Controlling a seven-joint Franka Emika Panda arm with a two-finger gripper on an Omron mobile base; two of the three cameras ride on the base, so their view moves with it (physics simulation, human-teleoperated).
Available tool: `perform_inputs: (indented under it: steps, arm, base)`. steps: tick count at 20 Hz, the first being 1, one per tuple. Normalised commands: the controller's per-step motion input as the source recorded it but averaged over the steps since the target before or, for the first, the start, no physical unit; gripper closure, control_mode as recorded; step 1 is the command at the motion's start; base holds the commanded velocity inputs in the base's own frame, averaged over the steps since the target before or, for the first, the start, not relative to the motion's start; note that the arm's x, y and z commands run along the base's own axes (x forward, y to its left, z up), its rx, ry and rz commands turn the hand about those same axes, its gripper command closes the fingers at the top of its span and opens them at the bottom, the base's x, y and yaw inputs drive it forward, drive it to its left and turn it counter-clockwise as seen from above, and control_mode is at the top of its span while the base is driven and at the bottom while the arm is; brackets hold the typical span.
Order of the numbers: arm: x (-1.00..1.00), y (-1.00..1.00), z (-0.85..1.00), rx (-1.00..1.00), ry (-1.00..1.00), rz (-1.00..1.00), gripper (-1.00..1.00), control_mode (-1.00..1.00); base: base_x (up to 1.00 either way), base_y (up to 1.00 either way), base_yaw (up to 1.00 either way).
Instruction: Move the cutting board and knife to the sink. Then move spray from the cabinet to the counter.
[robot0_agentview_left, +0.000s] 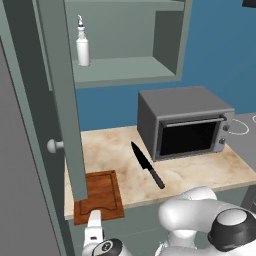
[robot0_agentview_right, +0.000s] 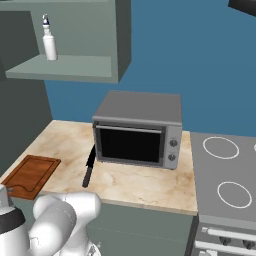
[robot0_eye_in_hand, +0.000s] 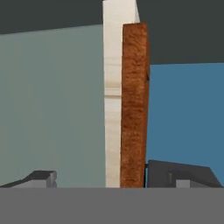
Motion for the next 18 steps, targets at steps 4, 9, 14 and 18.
perform_inputs:
  steps: [4,9,14,18]
  arm:
    - [0.01,0.0,0.04,0.0,0.0,0.0,-1.0,-1.0]
    - [0.02,-0.01,0.03,0.0,0.0,0.0,-1.0,-1.0]
    - [0.08,0.0,0.01,0.0,0.0,0.0,-1.0,-1.0]
    - [0.14,0.0,0.02,0.0,0.0,0.0,-1.0,-1.0]
  base:
    - [0.0,0.0,0.0]
    - [0.0,0.0,0.0]
    - [0.0,0.0,0.0]
    - [0.0,0.0,0.0]
